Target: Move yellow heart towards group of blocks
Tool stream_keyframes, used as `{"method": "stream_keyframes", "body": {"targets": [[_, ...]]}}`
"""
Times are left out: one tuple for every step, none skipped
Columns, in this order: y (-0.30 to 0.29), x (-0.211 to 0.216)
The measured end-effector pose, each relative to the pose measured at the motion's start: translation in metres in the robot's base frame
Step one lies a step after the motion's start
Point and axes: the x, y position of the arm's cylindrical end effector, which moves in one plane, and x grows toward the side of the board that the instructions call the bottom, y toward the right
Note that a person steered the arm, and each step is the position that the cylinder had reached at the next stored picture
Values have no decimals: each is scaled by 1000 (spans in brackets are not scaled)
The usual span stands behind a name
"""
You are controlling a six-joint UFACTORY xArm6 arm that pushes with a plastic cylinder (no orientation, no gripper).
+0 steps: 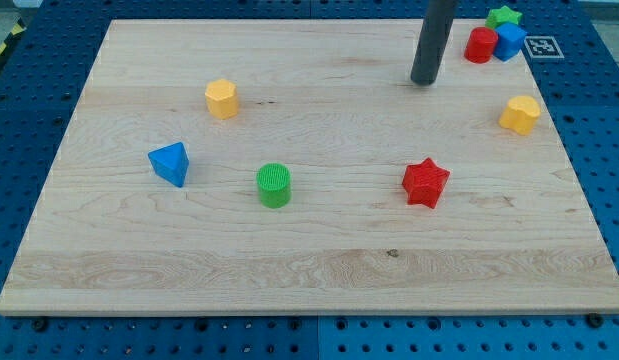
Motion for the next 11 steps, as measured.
{"method": "stream_keyframes", "body": {"targets": [[11, 58], [68, 103], [88, 109], [101, 101], [107, 90], [107, 87], [107, 68], [107, 48], [109, 29], [109, 8], [106, -3]]}}
